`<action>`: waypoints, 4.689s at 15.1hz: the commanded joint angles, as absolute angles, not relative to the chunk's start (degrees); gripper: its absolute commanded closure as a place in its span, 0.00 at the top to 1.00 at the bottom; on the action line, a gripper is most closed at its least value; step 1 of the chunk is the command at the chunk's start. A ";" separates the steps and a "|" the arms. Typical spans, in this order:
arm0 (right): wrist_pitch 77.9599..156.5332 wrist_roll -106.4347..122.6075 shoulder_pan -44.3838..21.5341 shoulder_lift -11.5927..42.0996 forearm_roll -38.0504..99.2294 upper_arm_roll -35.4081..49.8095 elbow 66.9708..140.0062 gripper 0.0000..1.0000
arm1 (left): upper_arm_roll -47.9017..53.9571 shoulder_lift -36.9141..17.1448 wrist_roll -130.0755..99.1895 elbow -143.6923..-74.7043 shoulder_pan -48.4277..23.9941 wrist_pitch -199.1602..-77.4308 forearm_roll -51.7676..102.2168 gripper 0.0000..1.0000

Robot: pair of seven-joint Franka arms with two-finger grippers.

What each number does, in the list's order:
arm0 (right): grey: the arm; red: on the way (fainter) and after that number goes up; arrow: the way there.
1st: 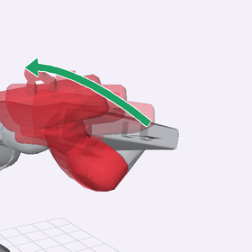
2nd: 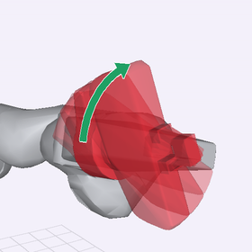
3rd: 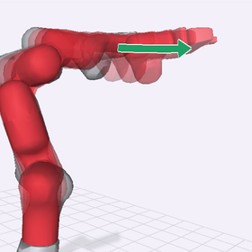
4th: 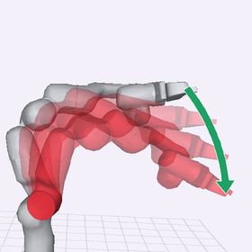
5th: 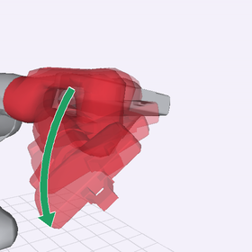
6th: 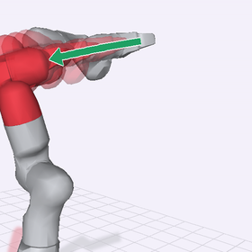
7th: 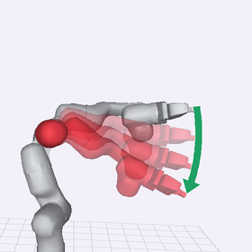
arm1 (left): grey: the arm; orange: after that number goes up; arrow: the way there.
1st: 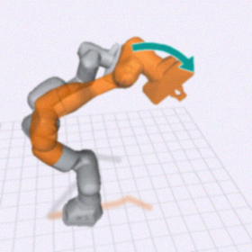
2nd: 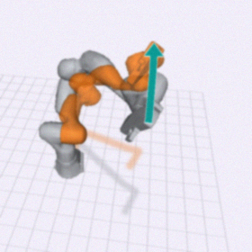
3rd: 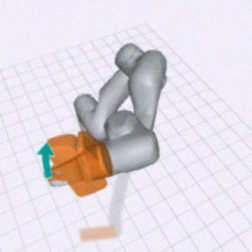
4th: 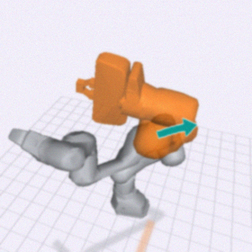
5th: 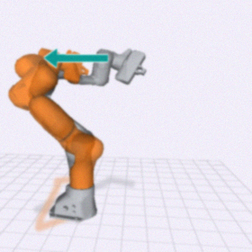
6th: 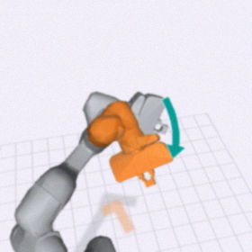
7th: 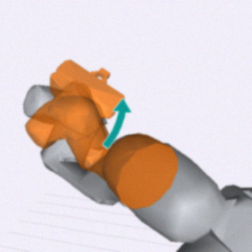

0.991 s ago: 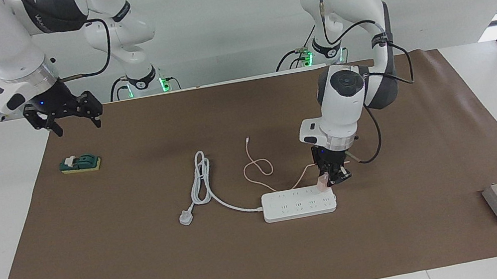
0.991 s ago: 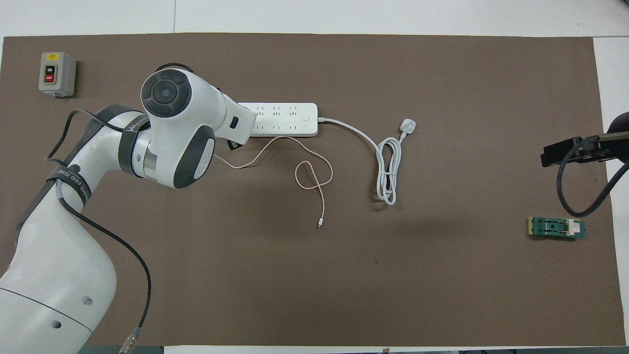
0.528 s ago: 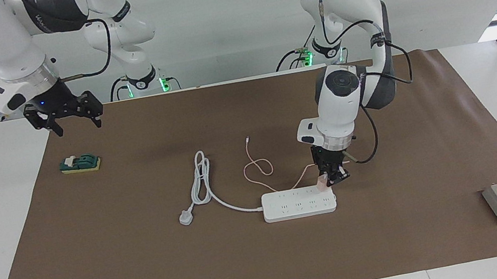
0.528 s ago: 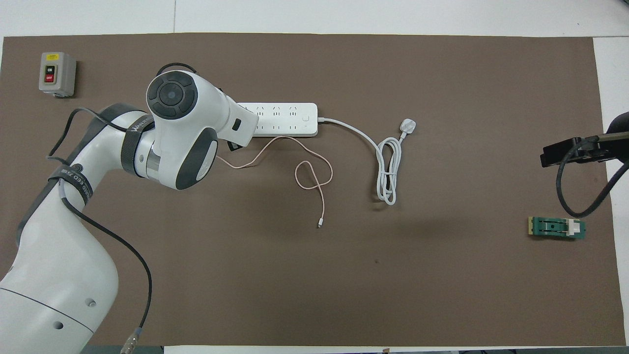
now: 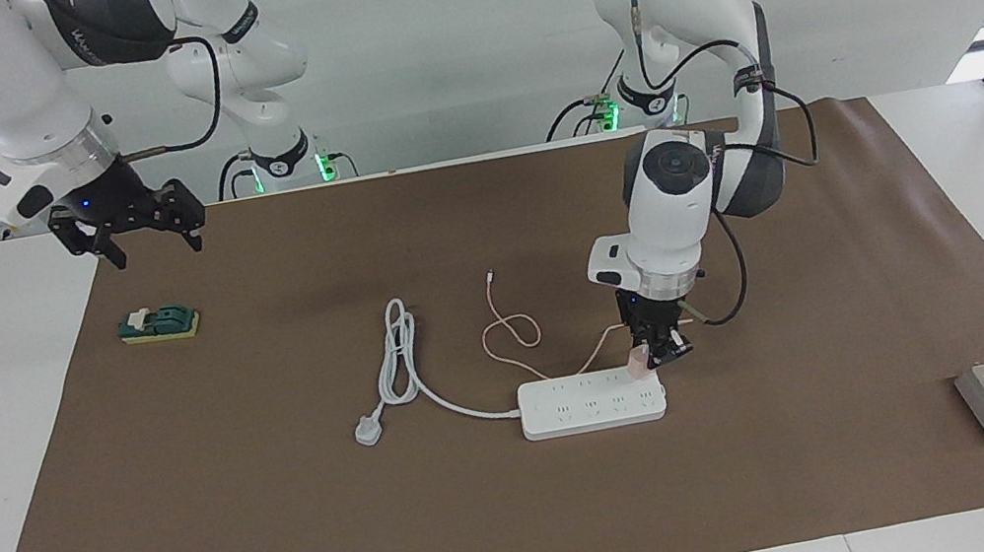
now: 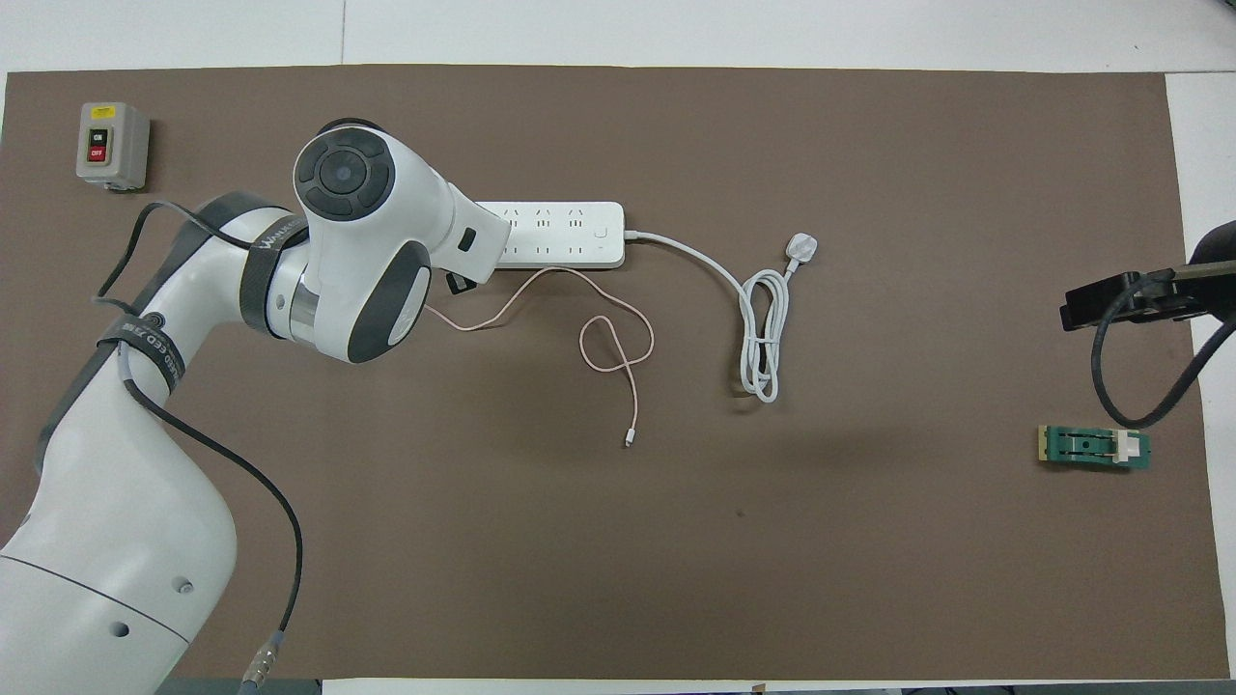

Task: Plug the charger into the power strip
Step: 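Push the charger prongs into the power strip socket with the left gripper, then open the left gripper and pull it back from the power strip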

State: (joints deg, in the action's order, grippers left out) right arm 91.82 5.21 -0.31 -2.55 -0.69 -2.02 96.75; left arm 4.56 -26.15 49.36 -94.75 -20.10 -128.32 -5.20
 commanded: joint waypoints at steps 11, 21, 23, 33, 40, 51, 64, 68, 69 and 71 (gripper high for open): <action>91.23 5.18 0.17 -3.96 -1.58 -1.41 97.91 1.00 | 3.78 -33.22 54.49 -86.57 -19.77 -126.48 -6.50 0.00; 91.14 5.18 0.18 -3.96 -1.58 -1.49 97.91 1.00 | 5.97 -32.70 56.42 -87.01 -19.78 -121.21 -3.34 0.00; 91.14 5.19 0.18 -3.96 -1.50 -1.49 97.91 1.00 | 6.06 -32.61 56.51 -87.01 -19.51 -120.24 -3.69 0.00; 91.14 5.19 0.18 -3.96 -1.58 -1.49 97.91 1.00 | 5.89 -32.43 58.80 -86.66 -18.54 -117.60 -4.13 0.00; 91.14 5.19 0.18 -3.96 -1.50 -1.41 97.91 1.00 | 5.63 -32.34 59.32 -87.10 -18.98 -117.68 -4.31 0.00; 91.14 5.19 0.18 -3.96 -1.58 -1.49 97.91 1.00 | 6.15 -38.04 62.22 -80.11 -19.25 -115.86 -6.68 0.00; 91.14 5.19 0.18 -3.96 -1.58 -1.41 97.91 1.00 | 6.06 -41.31 70.05 -76.20 -20.74 -113.82 -7.12 0.90; 91.14 5.19 0.18 -3.96 -1.58 -1.41 97.91 1.00 | 5.72 -36.75 67.43 -76.20 -20.30 -111.71 0.41 1.00; 91.14 5.19 0.18 -3.96 -1.50 -1.49 97.91 1.00 | 5.54 -34.74 63.32 -76.64 -20.39 -111.36 2.96 1.00; 91.14 5.19 0.18 -3.96 -1.49 -1.49 97.91 1.00 | 5.54 -30.70 55.93 -79.53 -20.39 -109.96 4.39 1.00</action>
